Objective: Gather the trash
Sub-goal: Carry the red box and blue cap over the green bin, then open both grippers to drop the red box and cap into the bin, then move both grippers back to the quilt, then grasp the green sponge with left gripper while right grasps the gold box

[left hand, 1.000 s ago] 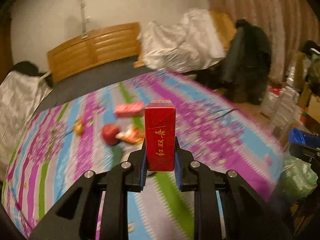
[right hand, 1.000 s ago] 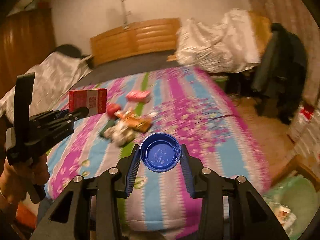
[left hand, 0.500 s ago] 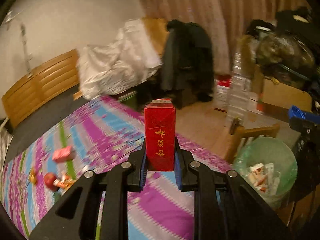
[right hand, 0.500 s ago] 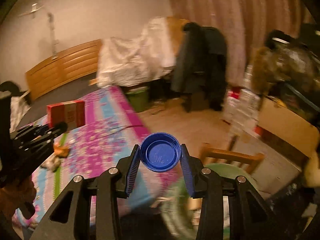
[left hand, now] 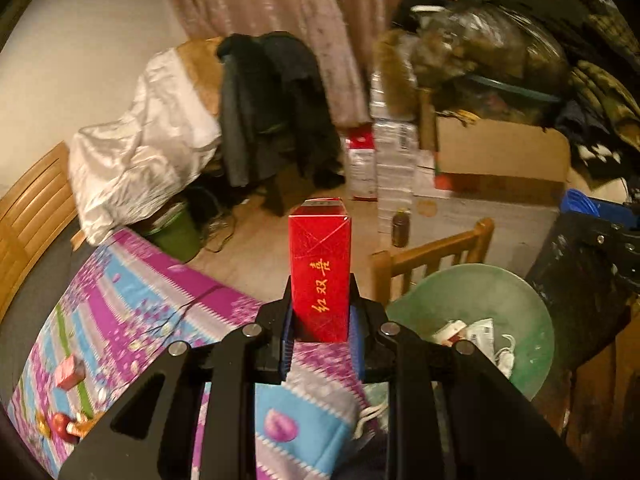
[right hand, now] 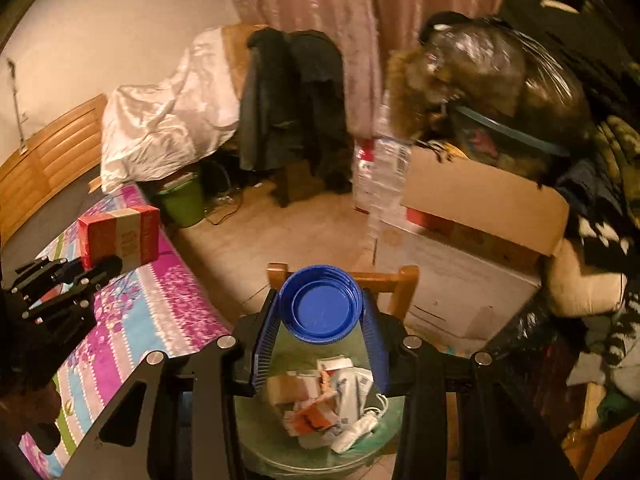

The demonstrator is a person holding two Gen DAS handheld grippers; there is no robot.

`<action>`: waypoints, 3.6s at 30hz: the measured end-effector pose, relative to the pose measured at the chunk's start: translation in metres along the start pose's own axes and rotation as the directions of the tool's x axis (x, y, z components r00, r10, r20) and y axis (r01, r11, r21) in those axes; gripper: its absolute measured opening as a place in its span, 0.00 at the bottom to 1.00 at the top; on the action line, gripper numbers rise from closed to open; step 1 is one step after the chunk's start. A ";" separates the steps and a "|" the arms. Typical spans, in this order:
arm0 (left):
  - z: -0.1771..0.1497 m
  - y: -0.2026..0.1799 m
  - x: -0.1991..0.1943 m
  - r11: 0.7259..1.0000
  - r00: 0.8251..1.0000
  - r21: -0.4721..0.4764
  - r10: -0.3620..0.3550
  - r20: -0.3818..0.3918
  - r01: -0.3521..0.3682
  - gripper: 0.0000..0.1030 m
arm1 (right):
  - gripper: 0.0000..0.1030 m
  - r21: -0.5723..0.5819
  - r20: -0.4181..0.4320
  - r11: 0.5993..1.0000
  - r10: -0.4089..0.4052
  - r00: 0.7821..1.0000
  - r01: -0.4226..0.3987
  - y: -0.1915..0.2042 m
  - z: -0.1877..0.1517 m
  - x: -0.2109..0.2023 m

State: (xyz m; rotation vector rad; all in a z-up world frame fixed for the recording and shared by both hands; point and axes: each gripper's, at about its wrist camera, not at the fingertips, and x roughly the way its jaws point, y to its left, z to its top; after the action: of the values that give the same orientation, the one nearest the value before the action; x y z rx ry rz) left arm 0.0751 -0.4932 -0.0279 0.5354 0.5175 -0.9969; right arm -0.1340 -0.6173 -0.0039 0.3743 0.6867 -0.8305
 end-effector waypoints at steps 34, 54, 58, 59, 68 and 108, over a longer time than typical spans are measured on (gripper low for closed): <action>-0.013 -0.053 0.054 0.950 0.937 0.001 -0.307 -0.163 0.312 0.20 | 0.40 0.070 -0.128 0.997 0.053 0.990 -0.044 -0.030 -0.026 0.041; -0.023 -0.041 0.058 0.959 0.942 -0.021 -0.283 -0.178 0.284 0.26 | 0.60 0.067 -0.144 0.997 0.058 0.988 -0.048 -0.029 -0.034 0.052; -0.036 -0.024 0.055 0.971 0.956 -0.068 -0.238 -0.173 0.229 0.27 | 0.60 0.035 -0.131 0.996 0.090 0.987 -0.086 -0.012 -0.038 0.054; -0.040 -0.018 0.053 0.976 0.963 -0.074 -0.213 -0.166 0.203 0.28 | 0.60 0.018 -0.126 0.994 0.105 0.986 -0.104 -0.003 -0.041 0.055; -0.108 0.069 0.029 0.976 0.985 -0.217 -0.012 -0.175 -0.026 0.51 | 0.76 0.001 -0.086 0.955 0.296 0.951 -0.297 0.073 -0.050 0.063; -0.385 0.468 -0.054 0.605 0.958 -0.748 0.104 -0.266 -0.273 0.58 | 0.91 -0.524 -0.677 0.141 0.530 0.511 -0.840 0.694 -0.135 0.185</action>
State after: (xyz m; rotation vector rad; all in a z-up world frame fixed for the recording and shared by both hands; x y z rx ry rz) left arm 0.4012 -0.0097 -0.2008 -0.1179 0.9888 -0.4213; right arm 0.4386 -0.2081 -0.1992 -0.0878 1.0176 0.5981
